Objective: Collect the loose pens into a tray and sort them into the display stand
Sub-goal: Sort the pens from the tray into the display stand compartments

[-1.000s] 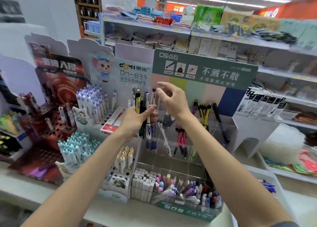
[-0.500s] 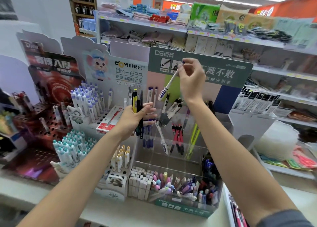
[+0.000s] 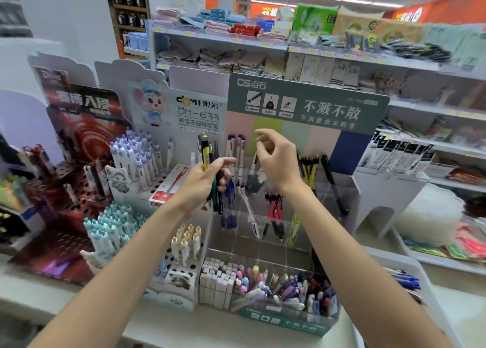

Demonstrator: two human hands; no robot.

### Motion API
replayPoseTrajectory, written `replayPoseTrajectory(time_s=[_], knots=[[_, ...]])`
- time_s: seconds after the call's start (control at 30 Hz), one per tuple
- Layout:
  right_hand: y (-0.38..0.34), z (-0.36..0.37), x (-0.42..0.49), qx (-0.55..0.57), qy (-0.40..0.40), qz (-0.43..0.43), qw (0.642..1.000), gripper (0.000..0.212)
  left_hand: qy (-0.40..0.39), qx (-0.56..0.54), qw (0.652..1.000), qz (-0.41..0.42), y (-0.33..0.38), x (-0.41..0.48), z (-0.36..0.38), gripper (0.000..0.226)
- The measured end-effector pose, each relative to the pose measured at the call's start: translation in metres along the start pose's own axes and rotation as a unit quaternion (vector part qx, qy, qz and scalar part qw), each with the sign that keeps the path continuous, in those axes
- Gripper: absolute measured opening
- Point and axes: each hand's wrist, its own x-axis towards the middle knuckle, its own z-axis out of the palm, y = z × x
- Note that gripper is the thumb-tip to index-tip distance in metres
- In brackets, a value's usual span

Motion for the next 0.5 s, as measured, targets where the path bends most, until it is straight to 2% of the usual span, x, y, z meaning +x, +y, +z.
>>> replayPoseTrajectory(time_s=[0.13, 0.27, 0.37, 0.5], knots=[[0.002, -0.02, -0.023, 0.06, -0.062, 0.054, 0.995, 0.013, 0.031, -0.052, 0.996, 0.065, 0.004, 0.012, 0.031, 0.029], [0.016, -0.032, -0.041, 0.063, -0.138, 0.072, 0.986, 0.033, 0.053, -0.1, 0.988, 0.101, 0.007, 0.03, 0.07, 0.026], [0.025, -0.047, -0.047, 0.077, -0.109, 0.084, 0.987, 0.024, 0.045, -0.098, 0.989, 0.1, 0.007, 0.039, 0.092, 0.026], [0.043, -0.089, -0.043, 0.189, -0.01, 0.164, 0.968, 0.007, 0.037, -0.029, 0.997, 0.058, -0.002, 0.042, 0.111, 0.029]])
